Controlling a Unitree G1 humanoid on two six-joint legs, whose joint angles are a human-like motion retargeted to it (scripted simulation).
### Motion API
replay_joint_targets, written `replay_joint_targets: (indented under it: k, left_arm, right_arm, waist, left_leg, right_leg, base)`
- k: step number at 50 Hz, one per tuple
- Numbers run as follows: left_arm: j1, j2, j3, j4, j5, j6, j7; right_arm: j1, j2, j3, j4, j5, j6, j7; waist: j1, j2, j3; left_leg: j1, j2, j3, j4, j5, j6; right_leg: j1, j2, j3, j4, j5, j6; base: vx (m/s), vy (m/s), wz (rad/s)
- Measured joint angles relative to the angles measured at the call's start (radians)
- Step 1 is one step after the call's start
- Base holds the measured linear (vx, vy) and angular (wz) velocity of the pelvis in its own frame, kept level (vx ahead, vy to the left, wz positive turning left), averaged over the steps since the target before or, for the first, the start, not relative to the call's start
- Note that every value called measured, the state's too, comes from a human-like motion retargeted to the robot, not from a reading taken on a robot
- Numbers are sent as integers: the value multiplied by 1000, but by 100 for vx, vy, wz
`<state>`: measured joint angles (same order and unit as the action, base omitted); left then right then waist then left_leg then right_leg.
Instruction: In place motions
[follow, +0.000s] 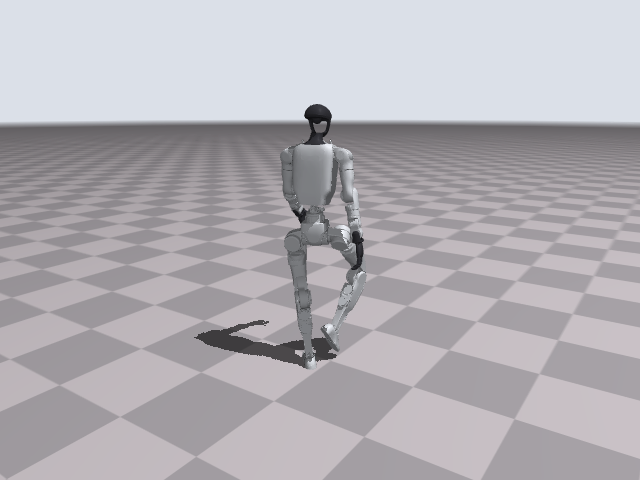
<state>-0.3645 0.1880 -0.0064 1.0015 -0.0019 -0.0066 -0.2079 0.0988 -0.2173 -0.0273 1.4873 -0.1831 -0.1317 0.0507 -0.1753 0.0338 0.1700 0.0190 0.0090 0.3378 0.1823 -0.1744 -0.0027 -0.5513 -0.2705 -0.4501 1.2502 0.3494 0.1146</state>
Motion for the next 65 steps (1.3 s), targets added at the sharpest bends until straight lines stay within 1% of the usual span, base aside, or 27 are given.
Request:
replay_joint_targets:
  k: [3, 4, 6, 8, 10, 12, 15, 16, 20, 23, 25, 27, 28, 30, 32, 33, 35, 37, 38, 40, 44, 47, 49, 51, 57, 60, 65]
  left_arm:
    - [-110, 22, 44, -141, 5, -47, 59]
    - [-137, 36, 42, -175, -11, -61, 84]
    - [-179, 59, 39, -221, -39, -76, 139]
    - [-199, 62, 51, -244, -44, -88, 176]
    - [-198, 58, 50, -248, -59, -101, 178]
    - [-186, 49, 42, -232, -78, -106, 155]
    - [-152, 30, 40, -175, -93, -104, 130]
    - [-134, 20, 38, -161, -94, -99, 130]
    - [-17, -36, 13, -37, -67, -86, 89]
    - [125, -89, 1, 56, -24, -75, 45]
    - [233, -123, -2, 129, 14, -70, 24]
    - [337, -127, 1, 224, 59, -71, 23]
    - [389, -120, 21, 287, 97, -76, 32]
    - [483, -112, 69, 408, 149, -56, 67]
    - [556, -119, 130, 510, 145, -24, 114]
    - [574, -121, 166, 553, 129, -16, 132]
    - [616, -108, 236, 605, 83, -31, 162]
    - [676, -104, 292, 611, 46, -48, 161]
    - [701, -99, 305, 632, 43, -46, 146]
    - [728, -76, 301, 696, 62, -18, 141]
    - [802, -38, 284, 699, 88, 28, 153]
    - [807, -41, 319, 699, 112, 18, 126]
    - [803, -51, 344, 699, 104, 12, 104]
    - [793, -62, 358, 698, 82, 7, 84]
    - [727, -84, 322, 619, 108, 4, 11]
    - [695, -73, 273, 560, 153, -11, -1]
    - [638, -47, 227, 507, 175, -6, 54]
  right_arm:
    - [60, -50, -19, 118, -34, 26, 13]
    - [85, -68, -36, 156, -37, 36, 14]
    - [146, -97, -82, 205, -32, 66, 5]
    - [216, -115, -137, 213, -1, 108, -15]
    - [276, -127, -192, 213, 64, 141, -43]
    - [305, -126, -236, 213, 140, 144, -80]
    - [293, -114, -270, 213, 217, 120, -117]
    - [287, -107, -273, 213, 220, 113, -113]
    - [212, -67, -245, 213, 255, 79, -54]
    - [146, -32, -177, 213, 236, 71, -46]
    - [95, -10, -116, 207, 214, 67, -56]
    - [29, 9, -40, 191, 190, 66, -57]
    - [-15, 22, 11, 184, 178, 71, -52]
    - [-113, 51, 104, 152, 158, 81, -33]
    - [-229, 85, 171, 76, 156, 101, 1]
    - [-292, 110, 178, 5, 165, 120, 15]
    - [-391, 182, 159, -200, 249, 118, 14]
    - [-523, 227, 175, -377, 380, 71, 30]
    - [-582, 241, 161, -452, 381, 47, 34]
    - [-686, 210, 120, -578, 299, 12, 22]
    - [-831, 70, 87, -679, 92, 8, -68]
    - [-894, 25, 75, -691, 66, -15, -137]
    - [-905, 33, 67, -677, 92, -33, -140]
    - [-894, 59, 61, -654, 115, -41, -132]
    - [-766, 142, 80, -541, 137, -66, -135]
    - [-665, 184, 107, -462, 166, -65, -140]
    - [-465, 207, 132, -340, 201, -66, -85]
  waist:
    - [-184, 17, 69]
    - [-213, 20, 79]
    - [-241, 24, 86]
    - [-261, 26, 83]
    - [-251, 26, 68]
    - [-220, 13, 54]
    - [-184, -10, 38]
    - [-174, -8, 14]
    - [-62, -17, -32]
    - [30, -23, -107]
    - [77, -41, -165]
    - [125, -57, -213]
    - [153, -64, -229]
    - [204, -68, -240]
    - [226, -99, -211]
    - [226, -122, -167]
    - [284, -118, -79]
    - [307, -99, -20]
    - [335, -99, 4]
    - [471, -97, 41]
    - [680, -161, 118]
    - [780, -204, 193]
    - [797, -226, 205]
    - [783, -236, 185]
    - [635, -194, 56]
    - [511, -178, -24]
    - [338, -180, -147]
  left_leg:
    - [-7, 41, 0, 10, 33, 43]
    - [0, 61, 30, 5, 45, 47]
    - [10, 93, 84, -4, 63, 48]
    - [14, 105, 93, -6, 69, 49]
    - [16, 99, 86, -7, 68, 51]
    - [29, 79, 87, -16, 67, 48]
    - [54, 54, 104, -41, 65, 38]
    - [45, 48, 101, -53, 69, 28]
    - [86, 17, 141, -93, 59, 7]
    - [93, -20, 167, -116, 49, -11]
    - [89, -55, 181, -117, 44, -22]
    - [76, -81, 212, -93, 49, -36]
    - [74, -82, 243, -70, 56, -50]
    - [70, -67, 305, 1, 116, -81]
    - [21, -5, 399, 224, 301, -132]
    - [-28, 70, 452, 411, 410, -150]
    - [-199, 287, 411, 793, 620, -131]
    - [-428, 401, 274, 1104, 532, -134]
    - [-502, 479, 262, 1233, 489, -140]
    - [-718, 536, 173, 1405, 443, -133]
    - [-1011, 557, 203, 1512, 272, 10]
    - [-1092, 563, 274, 1493, 186, 98]
    - [-1085, 557, 310, 1473, 161, 131]
    - [-1058, 555, 304, 1470, 171, 123]
    - [-800, 500, 214, 1395, 292, -33]
    - [-613, 367, 209, 1200, 335, -97]
    - [-278, 16, 151, 582, 389, -159]
  right_leg:
    - [-253, -39, 13, 195, -94, -87]
    - [-335, -26, 21, 224, -119, -122]
    - [-469, 14, 28, 244, -161, -193]
    - [-528, 37, 5, 228, -202, -255]
    - [-527, 58, 1, 197, -207, -275]
    - [-457, 76, 8, 149, -188, -248]
    - [-257, 86, 4, 38, -144, -159]
    - [-185, 81, -20, -11, -136, -140]
    - [141, 174, 42, -316, -55, 13]
    - [348, 229, 136, -616, -17, 35]
    - [477, 225, 172, -836, 3, 42]
    - [578, 216, 141, -1020, -212, 71]
    - [617, 203, 72, -1077, -302, 49]
    - [633, 194, 79, -1137, -368, 16]
    - [633, 138, 112, -1136, -364, 26]
    - [638, 104, 115, -1126, -372, 27]
    - [654, 131, 138, -1124, -394, 6]
    - [646, 184, 152, -1116, -387, -20]
    - [650, 202, 151, -1110, -391, -42]
    - [639, 228, 199, -1103, -383, -85]
    - [611, 168, 298, -1071, -364, -113]
    - [580, 102, 323, -1029, -364, -128]
    - [566, 81, 327, -1015, -367, -135]
    - [566, 86, 317, -1023, -369, -137]
    - [614, 178, 232, -1116, -363, -125]
    - [626, 180, 164, -1155, -362, -81]
    - [630, 147, 88, -1177, -373, -12]
  base:
    - [-19, 21, 158]
    - [-9, 10, 76]
    - [-1, 2, 10]
    - [6, -9, -9]
    - [11, -11, -41]
    - [5, -10, -69]
    - [-2, -13, -60]
    - [1, -21, -47]
    - [7, -8, -90]
    - [22, -12, -75]
    - [29, -14, -42]
    - [23, -13, -66]
    - [15, -12, -113]
    - [12, -10, -120]
    - [-3, -13, -61]
    - [-21, -33, -37]
    - [-28, -53, -65]
    - [-23, -50, -50]
    - [-11, -41, -82]
    - [-10, -23, -139]
    - [-5, -4, -90]
    - [-3, 1, -56]
    - [4, 1, 2]
    - [8, -2, 28]
    - [5, 0, 64]
    - [1, 15, 113]
    - [11, 20, 78]
